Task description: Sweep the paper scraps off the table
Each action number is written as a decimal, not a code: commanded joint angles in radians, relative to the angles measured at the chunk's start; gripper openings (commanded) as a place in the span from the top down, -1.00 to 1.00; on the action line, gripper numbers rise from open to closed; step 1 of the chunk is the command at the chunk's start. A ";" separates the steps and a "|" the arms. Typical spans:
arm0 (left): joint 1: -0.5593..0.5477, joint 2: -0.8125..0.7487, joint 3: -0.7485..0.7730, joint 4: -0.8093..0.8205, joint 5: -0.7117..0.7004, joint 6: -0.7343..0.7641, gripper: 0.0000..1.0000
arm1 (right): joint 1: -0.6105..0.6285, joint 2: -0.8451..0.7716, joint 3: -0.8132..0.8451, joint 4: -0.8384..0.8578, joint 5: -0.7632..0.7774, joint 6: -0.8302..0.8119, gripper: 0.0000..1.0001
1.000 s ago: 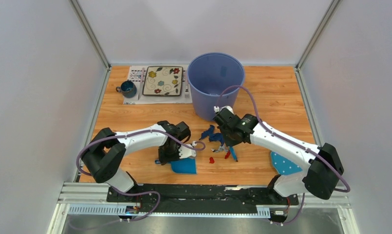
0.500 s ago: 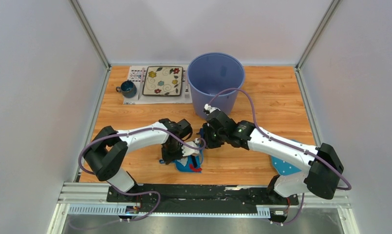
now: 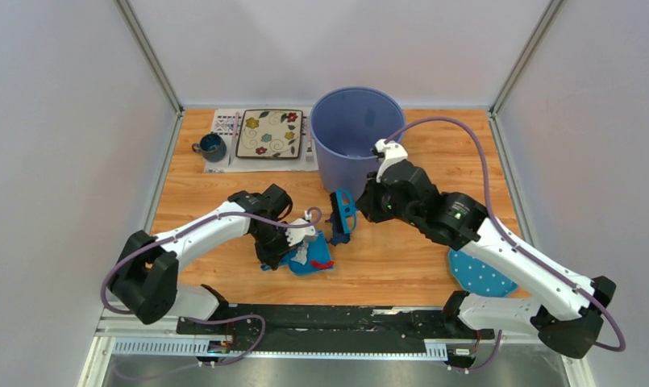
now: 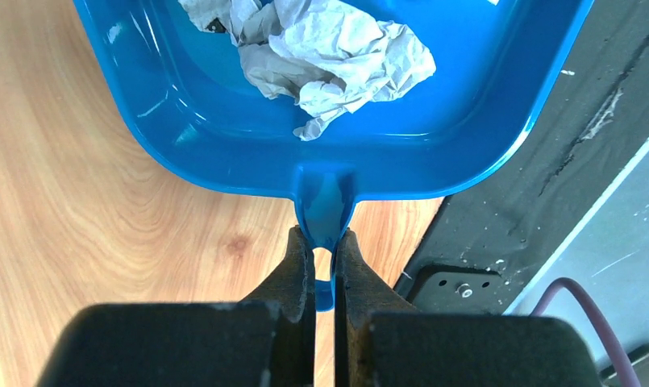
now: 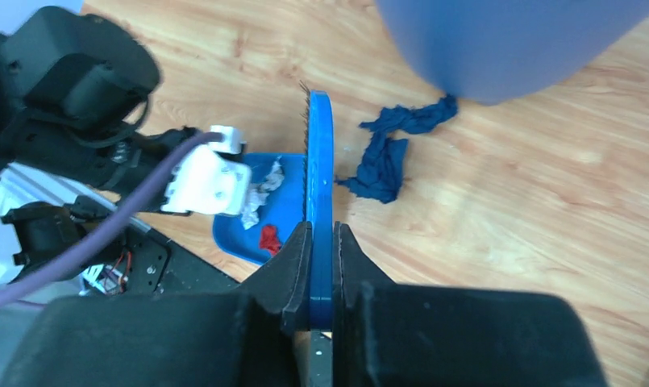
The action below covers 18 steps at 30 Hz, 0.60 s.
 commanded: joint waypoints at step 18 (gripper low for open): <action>0.214 -0.247 0.274 -0.247 -0.019 -0.058 1.00 | -0.082 -0.165 -0.297 -0.095 0.064 0.092 1.00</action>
